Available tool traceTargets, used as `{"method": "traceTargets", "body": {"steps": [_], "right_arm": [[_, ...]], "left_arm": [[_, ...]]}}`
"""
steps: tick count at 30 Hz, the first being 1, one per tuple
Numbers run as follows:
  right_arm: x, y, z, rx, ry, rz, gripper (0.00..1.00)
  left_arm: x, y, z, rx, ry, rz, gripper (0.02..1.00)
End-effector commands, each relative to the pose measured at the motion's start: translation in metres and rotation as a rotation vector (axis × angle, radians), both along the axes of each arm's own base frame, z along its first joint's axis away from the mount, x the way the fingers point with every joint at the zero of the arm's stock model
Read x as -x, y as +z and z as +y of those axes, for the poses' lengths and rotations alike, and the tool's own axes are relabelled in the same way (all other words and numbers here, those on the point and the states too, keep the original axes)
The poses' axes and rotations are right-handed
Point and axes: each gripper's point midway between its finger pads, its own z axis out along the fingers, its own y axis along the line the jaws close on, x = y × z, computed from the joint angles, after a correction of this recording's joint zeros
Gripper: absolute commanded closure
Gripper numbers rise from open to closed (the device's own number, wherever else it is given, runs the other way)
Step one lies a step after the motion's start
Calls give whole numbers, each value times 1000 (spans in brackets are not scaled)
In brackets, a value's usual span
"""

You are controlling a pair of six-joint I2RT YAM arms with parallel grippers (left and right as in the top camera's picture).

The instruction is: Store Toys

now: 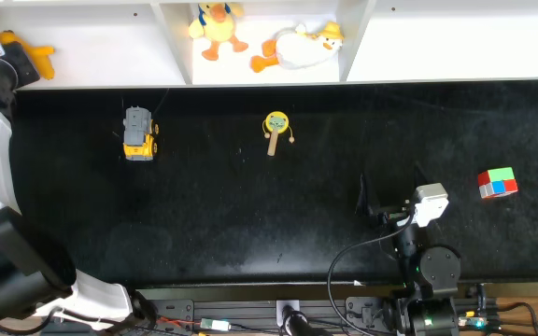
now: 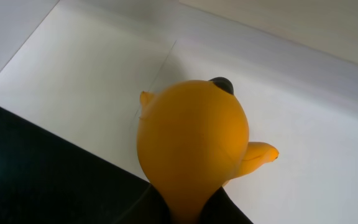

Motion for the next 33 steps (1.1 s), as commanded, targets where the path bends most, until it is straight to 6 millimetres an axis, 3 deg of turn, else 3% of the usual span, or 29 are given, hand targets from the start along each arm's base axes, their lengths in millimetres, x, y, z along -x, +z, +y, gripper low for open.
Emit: {"method": "traceTargets", "body": {"steps": [1, 13, 18, 21, 22, 23, 24, 33], "right_arm": [[0, -3, 3, -5, 13, -1, 5], [0, -3, 3, -5, 13, -1, 5], [0, -3, 3, -5, 13, -1, 5], [0, -3, 3, -5, 13, -1, 7], [0, -3, 3, -5, 13, -1, 5], [0, -3, 3, -5, 13, -1, 7], [0, -3, 3, -5, 13, -1, 7], [0, -3, 3, -5, 13, -1, 5]], "left_arm": [[-6, -13, -3, 44, -4, 10, 893], [-13, -7, -5, 48, -21, -28, 882], [-13, -9, -4, 48, -21, -24, 816], [-14, -10, -4, 47, -22, -28, 617], [-15, -9, -3, 45, -22, -32, 474], [-16, -9, -3, 43, -22, -37, 218], [-18, -7, -3, 42, -25, -44, 38], [-28, 4, -4, 20, -40, -100, 20]]}}
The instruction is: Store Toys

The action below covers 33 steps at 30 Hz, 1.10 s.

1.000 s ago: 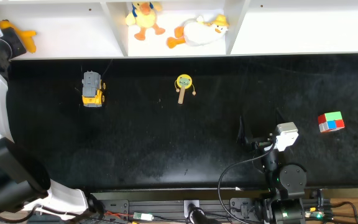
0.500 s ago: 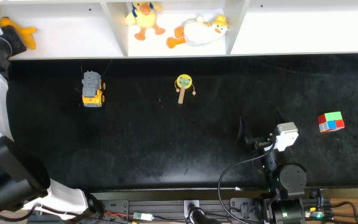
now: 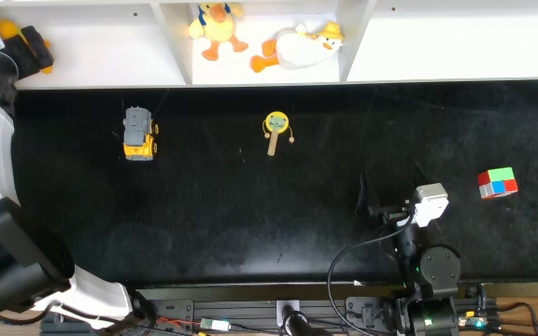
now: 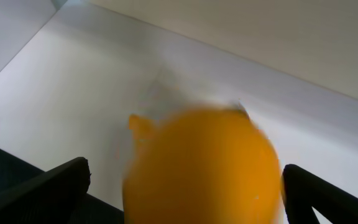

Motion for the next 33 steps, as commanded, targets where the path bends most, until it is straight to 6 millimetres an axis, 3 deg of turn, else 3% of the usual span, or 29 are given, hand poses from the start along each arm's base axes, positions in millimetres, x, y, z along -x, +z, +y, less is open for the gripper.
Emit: {"method": "traceTargets", "body": {"steps": [1, 18, 33], "right_arm": [[0, -3, 2, -5, 12, -1, 7], [0, -3, 2, -5, 12, -1, 5], [0, -3, 2, -5, 12, -1, 5]], "left_arm": [[-8, 0, -6, 8, -19, -16, 20], [-14, 4, -8, -8, -27, -37, 23], [-40, -4, -10, -13, -67, -105, 20]]}}
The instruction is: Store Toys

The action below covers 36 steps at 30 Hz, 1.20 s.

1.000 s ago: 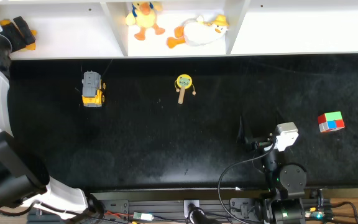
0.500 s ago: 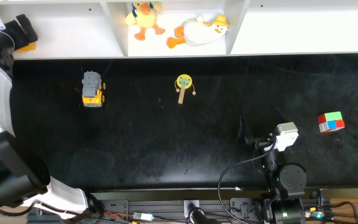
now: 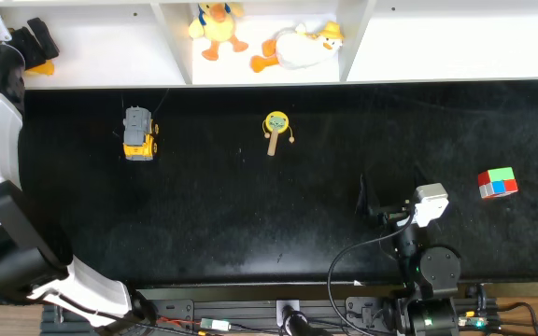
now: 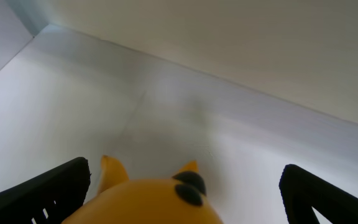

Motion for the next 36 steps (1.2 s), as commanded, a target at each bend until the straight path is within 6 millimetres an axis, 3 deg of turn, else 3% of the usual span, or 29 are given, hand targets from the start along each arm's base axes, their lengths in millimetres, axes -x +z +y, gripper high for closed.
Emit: {"method": "traceTargets", "body": {"steps": [1, 15, 28, 36], "right_arm": [[0, -3, 2, -5, 12, -1, 5], [0, -3, 2, -5, 12, -1, 5], [0, -3, 2, -5, 12, -1, 5], [0, -3, 2, -5, 12, -1, 5]], "left_arm": [[-11, 1, -9, 8, -31, -27, 20], [-14, -2, -14, 15, -50, -30, 20], [21, 6, -13, 17, 6, 79, 20], [27, 15, -12, -10, 7, 81, 20]]}}
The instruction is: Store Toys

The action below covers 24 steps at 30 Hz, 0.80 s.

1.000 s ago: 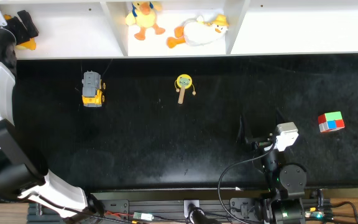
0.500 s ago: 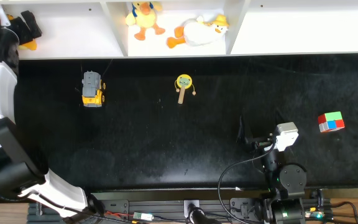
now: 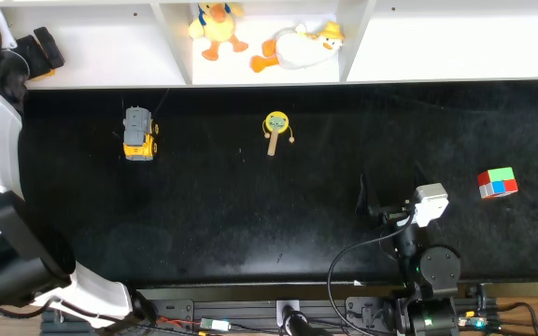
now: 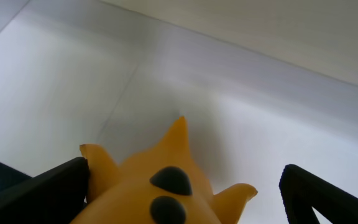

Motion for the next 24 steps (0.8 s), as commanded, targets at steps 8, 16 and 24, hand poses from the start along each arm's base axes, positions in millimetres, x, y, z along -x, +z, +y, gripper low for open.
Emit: {"method": "traceTargets", "body": {"steps": [8, 16, 24], "right_arm": [[0, -3, 2, -5, 12, -1, 5], [0, -3, 2, -5, 12, -1, 5], [0, -3, 2, -5, 12, -1, 7]], "left_arm": [[-4, 25, 4, -64, 0, -92, 20], [-14, 22, 8, -83, 1, -139, 20], [-24, 18, 12, -92, 2, -167, 20]]}}
